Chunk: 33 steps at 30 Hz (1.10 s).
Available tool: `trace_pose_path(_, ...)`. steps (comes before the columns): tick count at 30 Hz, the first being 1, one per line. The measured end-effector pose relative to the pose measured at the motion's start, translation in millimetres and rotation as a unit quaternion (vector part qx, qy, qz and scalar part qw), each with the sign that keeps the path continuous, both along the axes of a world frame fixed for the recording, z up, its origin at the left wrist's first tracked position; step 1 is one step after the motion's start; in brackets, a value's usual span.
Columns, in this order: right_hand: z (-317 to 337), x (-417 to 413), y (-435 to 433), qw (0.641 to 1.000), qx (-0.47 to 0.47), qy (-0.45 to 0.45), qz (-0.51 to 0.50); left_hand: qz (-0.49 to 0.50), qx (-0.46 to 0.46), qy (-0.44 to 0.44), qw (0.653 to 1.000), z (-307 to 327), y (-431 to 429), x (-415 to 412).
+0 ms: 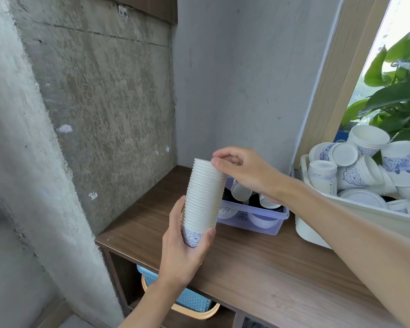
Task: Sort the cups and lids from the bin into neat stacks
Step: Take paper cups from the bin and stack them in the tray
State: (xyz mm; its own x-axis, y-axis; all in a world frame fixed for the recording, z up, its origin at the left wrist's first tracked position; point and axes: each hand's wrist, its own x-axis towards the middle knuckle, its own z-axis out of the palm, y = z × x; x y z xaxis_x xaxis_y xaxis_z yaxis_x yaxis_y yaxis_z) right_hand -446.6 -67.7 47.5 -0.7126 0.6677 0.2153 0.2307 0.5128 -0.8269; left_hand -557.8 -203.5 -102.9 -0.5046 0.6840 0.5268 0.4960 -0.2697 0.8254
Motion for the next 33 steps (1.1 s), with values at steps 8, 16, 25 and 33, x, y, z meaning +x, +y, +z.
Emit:
trace_pose_path(8,-2.5,9.0,16.0,1.000,-0.014,0.004,-0.013,0.006,-0.016,0.000,1.000,-0.8,1.5,-0.7)
trace_pose_path(16,-38.8,8.8,62.5,0.947,0.197,-0.197,-0.158,0.017,-0.026,-0.004,1.000,-1.8,3.6,-0.9)
trace_pose_path(25,-58.2,0.1,86.8,0.892,0.227,-0.353,-0.168,0.017,-0.025,-0.008,1.000,-5.6,4.1,-2.1)
trace_pose_path(33,-58.5,2.4,78.4,0.920,0.216,-0.273,-0.179,0.006,-0.021,-0.013,1.000,-1.3,2.6,-0.5)
